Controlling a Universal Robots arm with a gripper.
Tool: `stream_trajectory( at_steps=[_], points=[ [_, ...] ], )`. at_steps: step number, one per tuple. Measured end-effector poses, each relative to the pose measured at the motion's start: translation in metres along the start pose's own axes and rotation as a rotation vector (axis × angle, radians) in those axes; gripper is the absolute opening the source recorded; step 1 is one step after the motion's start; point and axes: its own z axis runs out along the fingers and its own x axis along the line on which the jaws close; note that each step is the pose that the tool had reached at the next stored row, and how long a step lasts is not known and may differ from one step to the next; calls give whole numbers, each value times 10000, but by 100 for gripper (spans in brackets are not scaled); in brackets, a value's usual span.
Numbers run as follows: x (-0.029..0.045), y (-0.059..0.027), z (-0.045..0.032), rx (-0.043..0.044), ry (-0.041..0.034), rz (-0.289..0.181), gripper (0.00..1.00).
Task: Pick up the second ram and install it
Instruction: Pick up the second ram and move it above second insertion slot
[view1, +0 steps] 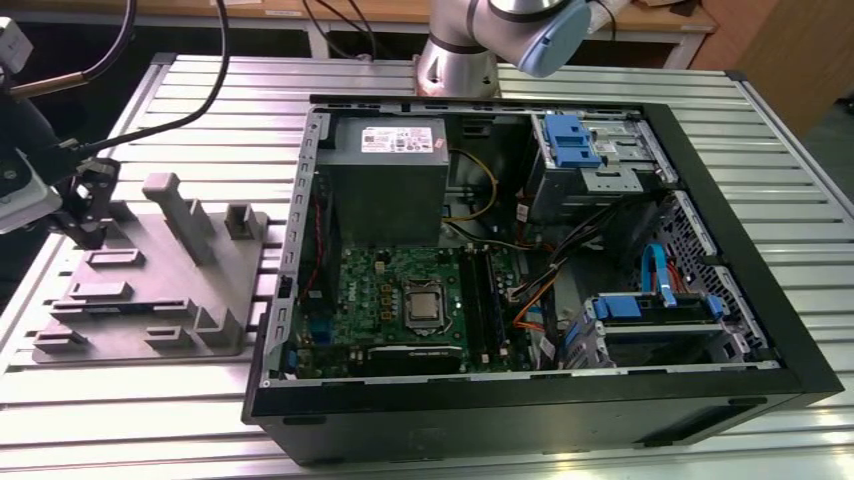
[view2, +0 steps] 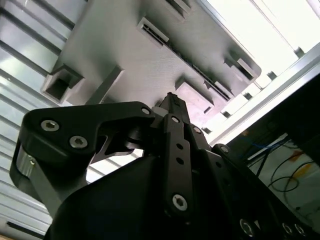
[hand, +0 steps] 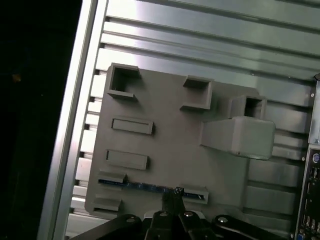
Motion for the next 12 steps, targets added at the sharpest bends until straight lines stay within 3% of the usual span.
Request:
stream_trajectory(
  at_steps=[12],
  points=[
    [1,-2,46,-58,97,-2166,7]
  ],
)
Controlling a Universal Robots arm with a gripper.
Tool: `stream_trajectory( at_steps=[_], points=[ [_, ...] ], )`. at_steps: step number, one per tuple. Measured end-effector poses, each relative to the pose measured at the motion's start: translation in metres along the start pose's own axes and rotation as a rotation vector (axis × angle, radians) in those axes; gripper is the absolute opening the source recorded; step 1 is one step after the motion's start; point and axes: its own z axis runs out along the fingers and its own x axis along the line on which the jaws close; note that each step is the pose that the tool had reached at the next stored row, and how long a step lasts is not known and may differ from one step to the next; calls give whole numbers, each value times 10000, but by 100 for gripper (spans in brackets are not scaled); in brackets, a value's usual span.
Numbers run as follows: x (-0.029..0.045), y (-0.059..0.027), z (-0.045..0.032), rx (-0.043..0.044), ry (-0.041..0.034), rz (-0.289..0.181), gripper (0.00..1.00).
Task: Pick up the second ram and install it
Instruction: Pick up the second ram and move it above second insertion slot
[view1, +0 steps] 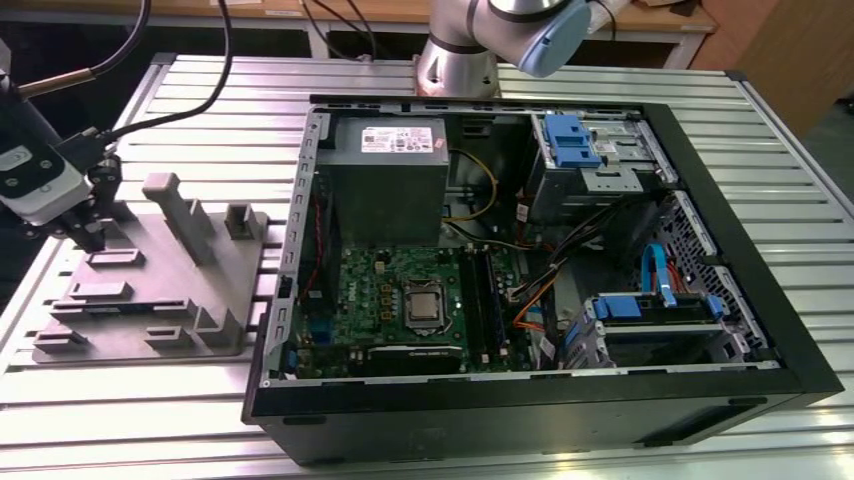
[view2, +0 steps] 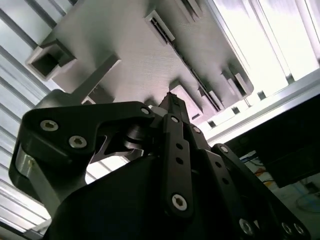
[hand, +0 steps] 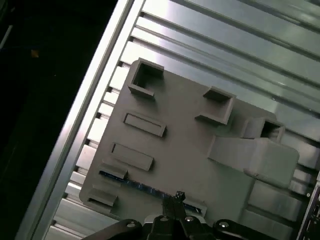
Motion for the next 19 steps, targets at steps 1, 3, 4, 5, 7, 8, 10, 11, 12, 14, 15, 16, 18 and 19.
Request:
stream_trajectory(
  at_steps=[1,3,4,5,7,8,10,11,12,14,15,16,18,19],
  points=[
    [0,0,5,-5,8,-194,7],
    [0,-1,12,-15,25,-553,7],
    [1,-1,16,-20,32,-733,7],
    [0,-1,20,-25,40,-913,7],
    [1,-1,28,-35,55,-1273,7],
    [1,-1,32,-40,64,-1462,7],
    [1,-2,40,-49,80,-1822,7],
    [1,-2,44,-54,88,-2001,7],
    [1,-2,48,-59,96,-2182,7],
    [1,-2,56,-69,112,-2547,7],
    [2,-3,60,-74,121,-2736,7],
    [2,-3,64,-79,129,-2916,7],
    [2,-3,72,-88,145,-3274,7],
    [2,-3,76,-93,152,-3456,7]
  ],
)
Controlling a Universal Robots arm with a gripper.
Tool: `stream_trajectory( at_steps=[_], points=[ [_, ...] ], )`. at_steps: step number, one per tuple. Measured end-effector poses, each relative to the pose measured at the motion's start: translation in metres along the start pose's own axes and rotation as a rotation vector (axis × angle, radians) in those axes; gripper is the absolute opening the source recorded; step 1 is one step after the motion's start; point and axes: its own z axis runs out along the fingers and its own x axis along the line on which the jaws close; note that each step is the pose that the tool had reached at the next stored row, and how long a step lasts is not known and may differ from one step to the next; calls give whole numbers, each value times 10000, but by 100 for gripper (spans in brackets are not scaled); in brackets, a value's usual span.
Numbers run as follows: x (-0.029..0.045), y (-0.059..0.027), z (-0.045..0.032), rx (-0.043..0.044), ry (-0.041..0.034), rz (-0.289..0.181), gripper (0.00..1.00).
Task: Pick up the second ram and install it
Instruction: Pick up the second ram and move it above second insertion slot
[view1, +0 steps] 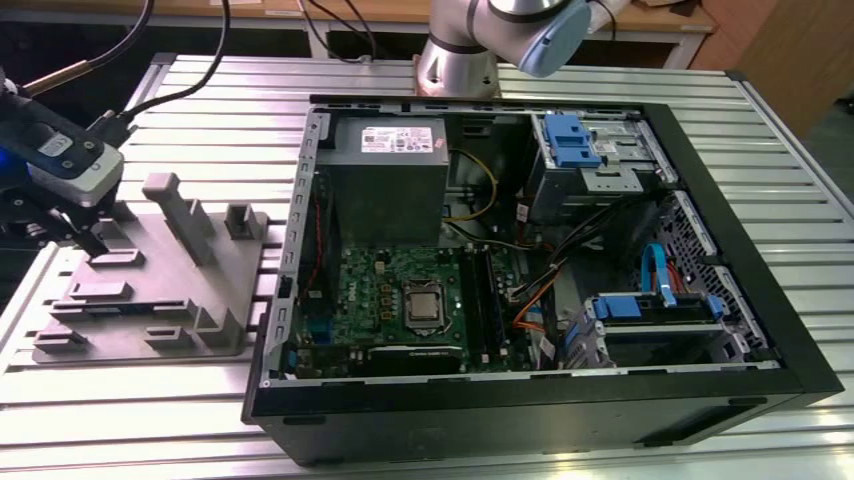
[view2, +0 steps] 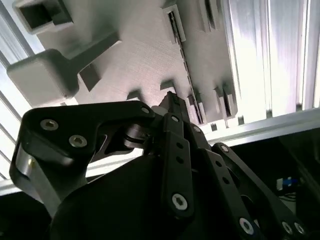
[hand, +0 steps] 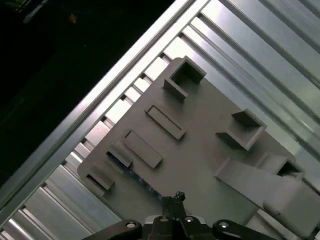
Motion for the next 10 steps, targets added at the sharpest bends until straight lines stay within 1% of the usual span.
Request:
stream_trajectory(
  at_steps=[10],
  points=[
    [1,-2,42,-49,80,-1822,7]
  ],
)
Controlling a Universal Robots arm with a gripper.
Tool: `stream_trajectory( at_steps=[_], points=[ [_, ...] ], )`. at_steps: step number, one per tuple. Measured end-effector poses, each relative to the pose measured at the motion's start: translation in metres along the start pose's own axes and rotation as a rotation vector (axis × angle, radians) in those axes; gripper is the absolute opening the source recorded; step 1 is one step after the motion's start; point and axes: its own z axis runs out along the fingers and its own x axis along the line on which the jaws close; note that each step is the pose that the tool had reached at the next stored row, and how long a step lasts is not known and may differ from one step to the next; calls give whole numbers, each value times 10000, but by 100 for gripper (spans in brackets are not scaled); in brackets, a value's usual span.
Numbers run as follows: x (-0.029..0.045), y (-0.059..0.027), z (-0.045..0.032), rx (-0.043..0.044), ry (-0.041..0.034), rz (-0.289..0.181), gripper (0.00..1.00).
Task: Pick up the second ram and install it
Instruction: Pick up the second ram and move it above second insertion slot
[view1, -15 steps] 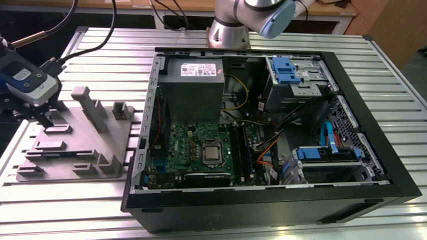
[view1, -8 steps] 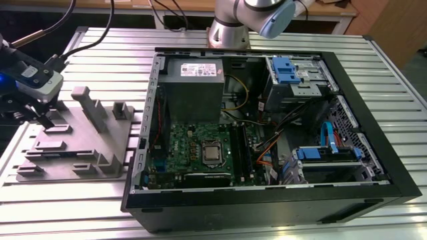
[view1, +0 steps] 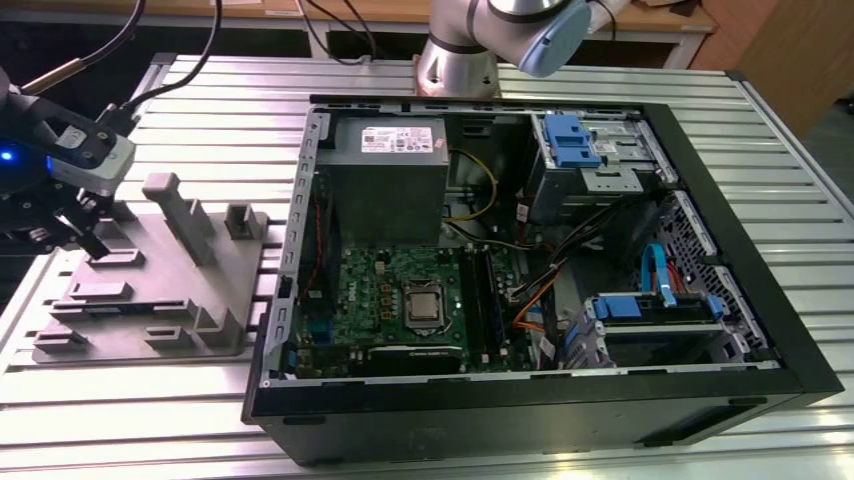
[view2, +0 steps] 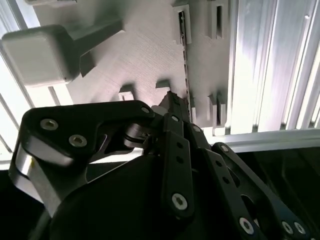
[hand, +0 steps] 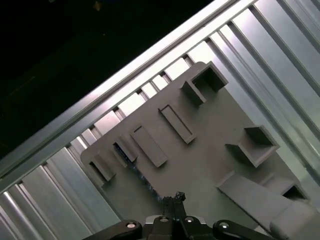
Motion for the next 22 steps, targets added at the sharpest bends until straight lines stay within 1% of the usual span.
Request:
stream_trajectory(
  at_steps=[22],
  points=[
    [4,-7,146,-108,178,-3995,7]
  ],
)
